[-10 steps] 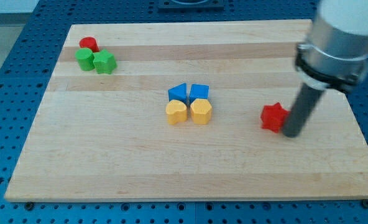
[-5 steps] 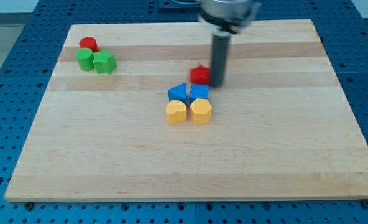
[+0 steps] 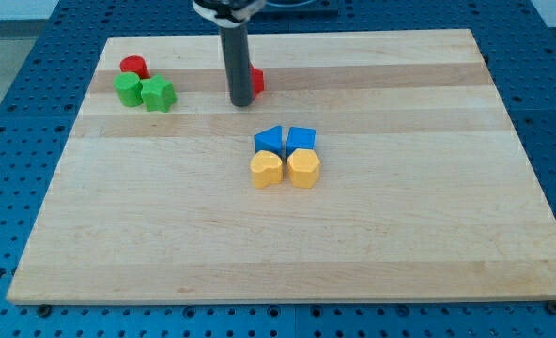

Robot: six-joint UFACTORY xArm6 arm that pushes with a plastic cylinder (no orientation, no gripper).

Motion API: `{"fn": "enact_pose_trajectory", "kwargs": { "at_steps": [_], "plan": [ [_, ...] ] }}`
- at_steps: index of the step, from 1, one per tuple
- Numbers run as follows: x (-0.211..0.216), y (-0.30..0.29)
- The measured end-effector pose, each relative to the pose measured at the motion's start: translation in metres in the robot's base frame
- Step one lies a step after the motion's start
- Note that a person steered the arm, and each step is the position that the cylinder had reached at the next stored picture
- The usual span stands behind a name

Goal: Push the red star into the red circle

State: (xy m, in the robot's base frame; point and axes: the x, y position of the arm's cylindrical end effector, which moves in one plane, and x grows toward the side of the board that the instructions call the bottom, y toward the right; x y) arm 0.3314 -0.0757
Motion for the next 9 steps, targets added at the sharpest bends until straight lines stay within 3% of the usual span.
{"fn": "enact_pose_trajectory", "kwargs": {
  "at_steps": [2, 3, 5, 6, 7, 9],
  "plan": [
    [0.004, 0.058],
    [-0.027, 0.045],
    [-0.033, -0.036],
    [-0.037, -0.024],
    [-0.067, -0.007],
    [-0.071, -0.051]
  ]
}}
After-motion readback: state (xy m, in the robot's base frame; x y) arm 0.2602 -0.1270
